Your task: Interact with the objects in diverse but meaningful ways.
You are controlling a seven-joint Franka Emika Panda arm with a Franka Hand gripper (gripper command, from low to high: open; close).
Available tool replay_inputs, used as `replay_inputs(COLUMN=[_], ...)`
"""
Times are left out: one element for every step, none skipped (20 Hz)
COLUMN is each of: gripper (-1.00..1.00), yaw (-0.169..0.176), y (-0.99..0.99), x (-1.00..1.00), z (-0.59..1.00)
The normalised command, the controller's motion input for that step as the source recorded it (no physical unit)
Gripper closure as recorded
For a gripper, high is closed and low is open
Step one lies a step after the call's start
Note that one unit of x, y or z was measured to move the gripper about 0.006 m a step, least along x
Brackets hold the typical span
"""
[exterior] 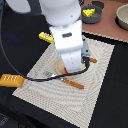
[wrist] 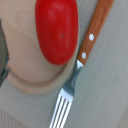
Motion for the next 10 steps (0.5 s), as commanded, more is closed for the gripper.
replay_inputs(gripper=[-1.00,-1.00,-1.00,-1.00,-1.00,-1.00,-1.00,-1.00,-1.00,-1.00], yaw=[0.000,0.000,0.000,0.000,0.000,0.000,-0.014,-0.036,-0.033,-0.030], y=[0.03,0.03,0.01,0.00,0.00,0.00,0.03,0.13,0.13,0.13], x=[0.12,0.09,0.05,0.01,0.01,0.04,0.23,0.39,0.38,0.39], z=[-0.20,-0.20,-0.21,-0.22,-0.21,-0.19,-0.13,-0.05,-0.02,-0.04])
